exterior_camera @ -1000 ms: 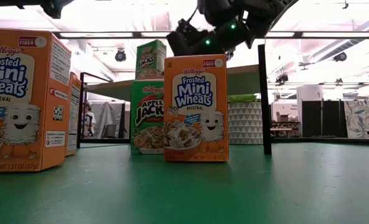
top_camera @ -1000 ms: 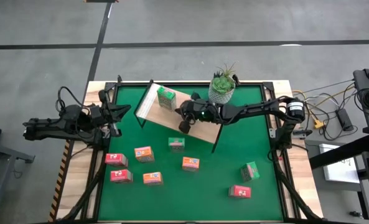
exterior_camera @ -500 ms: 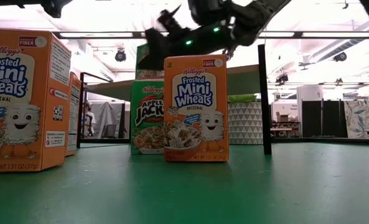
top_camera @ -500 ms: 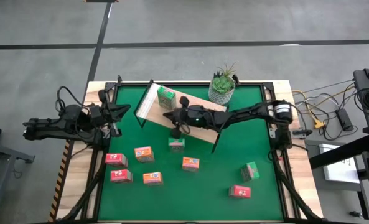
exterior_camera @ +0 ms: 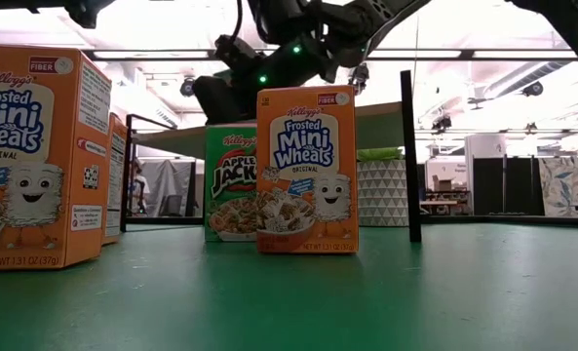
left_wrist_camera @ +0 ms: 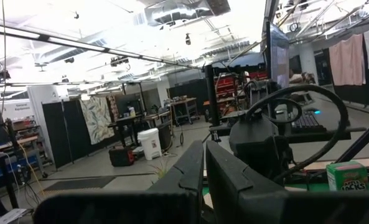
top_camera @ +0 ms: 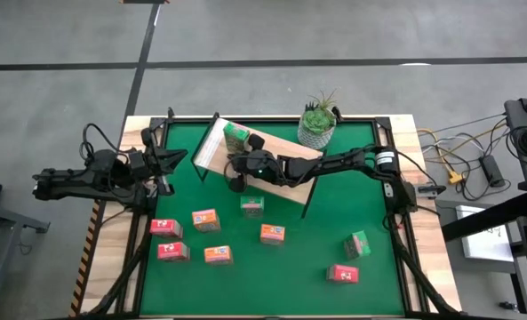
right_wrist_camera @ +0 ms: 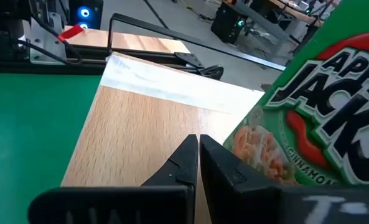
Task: Stack cereal on shelf
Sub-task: Put the middle green cereal box on the shelf
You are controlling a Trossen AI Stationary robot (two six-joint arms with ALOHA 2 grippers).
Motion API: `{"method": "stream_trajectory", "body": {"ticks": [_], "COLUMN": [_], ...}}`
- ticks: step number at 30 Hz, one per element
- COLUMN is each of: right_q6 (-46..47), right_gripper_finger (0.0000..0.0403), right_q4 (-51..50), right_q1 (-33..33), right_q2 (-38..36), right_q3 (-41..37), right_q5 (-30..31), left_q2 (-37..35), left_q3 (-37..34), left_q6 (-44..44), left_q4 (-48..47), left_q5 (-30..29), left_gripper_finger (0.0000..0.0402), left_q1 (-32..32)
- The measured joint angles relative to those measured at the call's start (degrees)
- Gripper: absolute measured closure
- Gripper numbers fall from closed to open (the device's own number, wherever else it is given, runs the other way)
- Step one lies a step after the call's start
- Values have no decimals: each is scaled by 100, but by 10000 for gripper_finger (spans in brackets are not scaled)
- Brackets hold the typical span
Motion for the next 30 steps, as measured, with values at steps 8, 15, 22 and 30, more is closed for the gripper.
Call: {"method": "stream_trajectory", "body": {"ticks": [8,15,22,30], "right_q6": [-110,-150,17,87], "right_gripper_finger": [394,394,394,394], "right_q4": [-2,-42,-437,-601], "right_q1": [-20,-40,7,-127], "right_q2": [-20,-78,-351,-400], "right_q3": [0,0,0,0], "right_q5": [246,306,518,529], "left_q2": [0,0,0,0], "left_q3": [0,0,0,-1], "left_q6": [-2,-2,-2,-4], "left_q4": [-1,-2,-4,-2], "left_q5": [0,0,1,0], "left_gripper_finger": [401,401,401,401], "left_q1": [0,0,0,0]}}
